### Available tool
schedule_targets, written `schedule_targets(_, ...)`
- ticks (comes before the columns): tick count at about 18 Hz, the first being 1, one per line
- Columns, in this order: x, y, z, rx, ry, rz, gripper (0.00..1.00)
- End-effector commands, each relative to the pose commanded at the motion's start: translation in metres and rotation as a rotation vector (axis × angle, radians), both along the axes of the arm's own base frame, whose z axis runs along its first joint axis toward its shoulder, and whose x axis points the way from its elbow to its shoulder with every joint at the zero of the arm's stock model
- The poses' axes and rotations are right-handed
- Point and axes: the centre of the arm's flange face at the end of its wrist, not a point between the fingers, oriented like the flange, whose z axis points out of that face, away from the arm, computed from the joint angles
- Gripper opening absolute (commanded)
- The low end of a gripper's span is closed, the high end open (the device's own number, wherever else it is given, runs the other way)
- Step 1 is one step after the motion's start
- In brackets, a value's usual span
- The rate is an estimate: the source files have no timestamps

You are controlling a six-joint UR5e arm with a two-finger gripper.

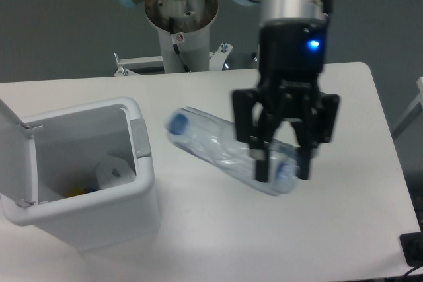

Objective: Place the trash in the trash can
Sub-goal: 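Lift the bottle and carry it over the white bin, then lower the bottle into the bin and open the gripper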

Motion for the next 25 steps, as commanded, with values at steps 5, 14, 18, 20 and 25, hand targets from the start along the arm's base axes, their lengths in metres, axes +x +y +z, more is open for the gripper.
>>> schedule_targets(5, 0.066, 0.038, -0.037, -0.075, 0.145, -0.234, 0.53)
schedule_targets(14, 0.130, 0.064, -0.054, -0.058, 0.229, -0.373, 0.58)
schedule_targets(18, 0.149, 0.060, -0.065, -0.079, 0.255, -0.424, 1.00)
schedule_targets(20, 0.144, 0.053, -0.059, -0.075, 0.261, -0.410, 1.00)
schedule_targets(25, 0.058, 0.005, -0.038, -0.090, 0.275, -0.229, 1.00)
